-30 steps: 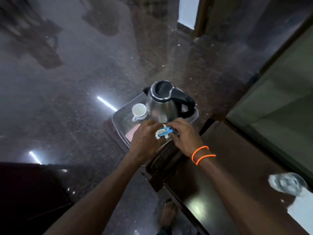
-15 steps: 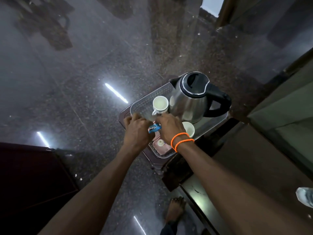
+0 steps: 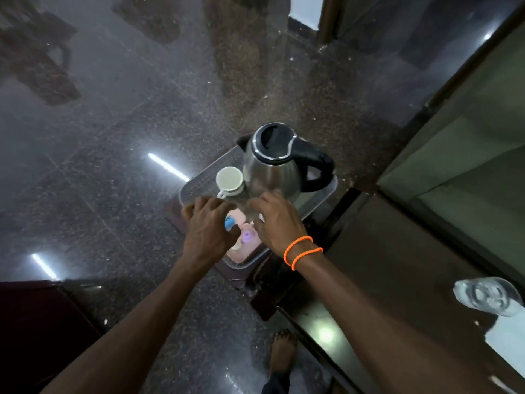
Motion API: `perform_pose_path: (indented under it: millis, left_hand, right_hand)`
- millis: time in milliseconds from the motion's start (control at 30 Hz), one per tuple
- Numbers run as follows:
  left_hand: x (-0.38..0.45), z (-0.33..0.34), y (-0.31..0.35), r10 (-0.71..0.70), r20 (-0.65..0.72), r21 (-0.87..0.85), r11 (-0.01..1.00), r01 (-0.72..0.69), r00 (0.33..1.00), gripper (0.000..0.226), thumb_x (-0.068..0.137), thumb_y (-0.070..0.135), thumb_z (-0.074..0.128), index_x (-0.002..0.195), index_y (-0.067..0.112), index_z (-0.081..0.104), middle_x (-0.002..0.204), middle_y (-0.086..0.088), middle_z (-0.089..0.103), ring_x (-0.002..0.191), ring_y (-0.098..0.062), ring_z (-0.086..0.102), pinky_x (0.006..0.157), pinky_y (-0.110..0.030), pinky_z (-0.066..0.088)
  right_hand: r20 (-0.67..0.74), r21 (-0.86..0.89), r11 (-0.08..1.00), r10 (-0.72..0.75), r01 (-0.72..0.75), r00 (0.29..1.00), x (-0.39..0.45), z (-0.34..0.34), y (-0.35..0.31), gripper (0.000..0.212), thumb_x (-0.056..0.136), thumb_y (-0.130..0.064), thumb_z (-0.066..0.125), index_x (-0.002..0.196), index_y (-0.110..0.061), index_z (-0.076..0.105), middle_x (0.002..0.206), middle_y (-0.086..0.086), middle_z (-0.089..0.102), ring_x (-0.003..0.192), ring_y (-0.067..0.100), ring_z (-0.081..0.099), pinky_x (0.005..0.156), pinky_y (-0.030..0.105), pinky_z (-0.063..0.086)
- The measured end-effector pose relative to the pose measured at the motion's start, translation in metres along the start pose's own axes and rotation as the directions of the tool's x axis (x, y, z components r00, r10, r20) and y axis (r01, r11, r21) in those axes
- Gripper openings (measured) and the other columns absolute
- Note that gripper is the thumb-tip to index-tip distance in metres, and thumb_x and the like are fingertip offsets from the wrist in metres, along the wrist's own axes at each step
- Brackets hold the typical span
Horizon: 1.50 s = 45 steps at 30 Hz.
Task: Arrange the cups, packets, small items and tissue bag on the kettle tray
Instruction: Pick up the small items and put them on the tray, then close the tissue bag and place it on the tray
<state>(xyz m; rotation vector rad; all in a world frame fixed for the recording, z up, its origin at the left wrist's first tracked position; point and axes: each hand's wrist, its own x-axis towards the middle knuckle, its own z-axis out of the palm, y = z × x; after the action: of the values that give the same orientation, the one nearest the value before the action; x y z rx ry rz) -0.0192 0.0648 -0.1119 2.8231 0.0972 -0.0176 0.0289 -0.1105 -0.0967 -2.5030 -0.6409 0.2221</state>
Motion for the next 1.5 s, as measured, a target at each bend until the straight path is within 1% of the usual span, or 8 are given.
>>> perform_pose_path:
  millis: [400, 667, 900, 1067, 1167, 1233, 1400, 1500]
  left_hand:
    - [-0.009, 0.096, 0.241, 0.573, 0.069, -0.099, 0.818, -0.566, 0.816, 0.015, 0.078, 0.024, 0.073, 0.092, 0.026, 0.077, 0.096, 0.007, 0.071, 0.109, -0.023, 0.057, 0.09, -0.041, 0.035]
    - [-0.093, 0.191, 0.381, 0.828, 0.309, -0.227, 0.541, -0.81, 0.467, 0.029, 0.08, 0.042, 0.05, 0.079, 0.025, 0.073, 0.088, 0.009, 0.068, 0.101, -0.02, 0.058, 0.086, -0.038, 0.033]
    - [-0.164, 0.249, 0.462, 0.861, 0.41, -0.353, 0.454, -0.818, 0.301, 0.029, 0.076, 0.028, 0.067, 0.102, 0.023, 0.078, 0.095, 0.0, 0.074, 0.099, -0.032, 0.066, 0.091, -0.04, 0.045]
    - [-0.192, 0.285, 0.515, 0.68, 0.662, -0.424, 0.686, -0.591, 0.316, 0.056, 0.089, 0.034, 0.076, 0.141, 0.018, 0.061, 0.129, -0.012, 0.072, 0.121, -0.033, 0.067, 0.106, -0.042, 0.052]
    - [-0.201, 0.304, 0.543, 0.567, 0.729, -0.355, 0.792, -0.496, 0.384, 0.064, 0.087, 0.042, 0.076, 0.144, 0.019, 0.057, 0.133, -0.009, 0.071, 0.122, -0.032, 0.067, 0.108, -0.043, 0.053]
    - [-0.203, 0.314, 0.551, 0.498, 0.774, -0.319, 0.84, -0.44, 0.39, 0.069, 0.086, 0.047, 0.077, 0.145, 0.02, 0.055, 0.137, -0.008, 0.069, 0.122, -0.032, 0.067, 0.107, -0.044, 0.054]
    - [-0.202, 0.33, 0.555, 0.402, 0.852, -0.349, 0.914, -0.208, 0.336, 0.031, 0.085, 0.039, 0.08, 0.108, 0.022, 0.067, 0.095, -0.007, 0.077, 0.07, -0.019, 0.074, 0.068, -0.034, 0.066]
    - [-0.201, 0.337, 0.56, 0.315, 0.882, -0.326, 0.945, -0.028, 0.351, 0.028, 0.091, 0.04, 0.074, 0.08, 0.014, 0.07, 0.073, -0.008, 0.075, 0.067, -0.025, 0.073, 0.086, -0.047, 0.065]
  right_hand:
    - [-0.089, 0.031, 0.884, 0.467, -0.466, 0.88, -0.213, -0.038, 0.162, 0.033, 0.089, -0.016, 0.061, 0.121, -0.009, 0.066, 0.122, 0.017, 0.064, 0.113, 0.041, 0.056, 0.099, 0.049, 0.046]
    - [-0.131, 0.112, 0.594, 0.804, -0.797, 0.58, -0.412, -0.048, 0.237, 0.044, 0.085, -0.012, 0.06, 0.129, -0.013, 0.064, 0.125, 0.013, 0.066, 0.117, 0.038, 0.058, 0.096, 0.045, 0.049]
    - [-0.163, 0.379, 0.107, 0.985, -0.919, 0.047, -0.535, -0.017, 0.248, 0.025, 0.09, -0.021, 0.062, 0.114, -0.014, 0.067, 0.109, 0.011, 0.067, 0.109, 0.032, 0.063, 0.088, 0.04, 0.052]
    - [0.196, 0.728, -0.496, 0.813, -0.473, -0.549, -0.569, 0.008, 0.25, 0.029, 0.091, -0.035, 0.068, 0.103, -0.008, 0.064, 0.093, 0.015, 0.077, 0.092, 0.032, 0.074, 0.079, 0.035, 0.056]
    - [0.507, 0.826, -0.559, 0.679, 0.073, -0.531, -0.571, 0.021, 0.252, 0.036, 0.096, -0.028, 0.064, 0.076, 0.002, 0.065, 0.057, 0.013, 0.068, 0.042, 0.025, 0.065, 0.038, 0.026, 0.047]
    - [0.609, 0.793, -0.5, 0.64, 0.348, -0.468, -0.569, 0.028, 0.252, 0.04, 0.099, -0.025, 0.063, 0.067, 0.0, 0.06, 0.051, 0.015, 0.063, 0.037, 0.024, 0.058, 0.036, 0.022, 0.04]
    - [0.692, 0.675, -0.384, 0.625, 0.63, -0.362, -0.567, 0.02, 0.262, 0.049, 0.102, -0.038, 0.059, 0.093, 0.01, 0.068, 0.073, 0.022, 0.073, 0.043, 0.022, 0.065, 0.037, 0.023, 0.046]
    - [0.719, 0.542, -0.327, 0.658, 0.774, -0.225, -0.571, 0.011, 0.263, 0.058, 0.101, -0.053, 0.054, 0.102, 0.004, 0.063, 0.077, 0.02, 0.075, 0.045, 0.02, 0.069, 0.036, 0.021, 0.048]
